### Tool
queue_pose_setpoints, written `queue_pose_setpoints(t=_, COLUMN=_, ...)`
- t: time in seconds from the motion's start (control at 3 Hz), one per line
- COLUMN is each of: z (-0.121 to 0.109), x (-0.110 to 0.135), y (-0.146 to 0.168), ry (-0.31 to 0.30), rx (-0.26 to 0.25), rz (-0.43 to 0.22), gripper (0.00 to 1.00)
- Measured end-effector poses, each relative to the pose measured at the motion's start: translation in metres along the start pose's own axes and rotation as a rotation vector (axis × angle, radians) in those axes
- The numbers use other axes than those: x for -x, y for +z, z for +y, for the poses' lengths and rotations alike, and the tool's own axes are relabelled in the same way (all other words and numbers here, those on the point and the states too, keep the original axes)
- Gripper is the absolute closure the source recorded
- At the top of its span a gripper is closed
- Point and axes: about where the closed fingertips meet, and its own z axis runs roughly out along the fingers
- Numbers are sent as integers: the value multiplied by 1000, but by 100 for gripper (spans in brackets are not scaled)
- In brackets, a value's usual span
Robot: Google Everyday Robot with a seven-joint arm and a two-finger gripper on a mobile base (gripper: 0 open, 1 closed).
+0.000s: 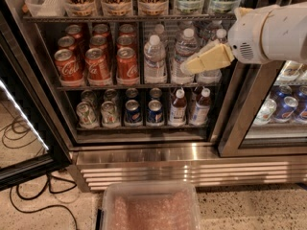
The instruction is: Pick green can from top shelf of fridge
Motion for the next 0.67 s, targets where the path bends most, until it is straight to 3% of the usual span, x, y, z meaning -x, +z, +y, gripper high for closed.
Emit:
queue_pose_setpoints(t=0.33, z=-1, x=21, y=8, ry=53, rx=-84, rz=-86, gripper=0)
queue_pose_setpoints(t=0.67, z=-3, x=33, y=11, ry=90, rx=-158, rz=-110, gripper=0)
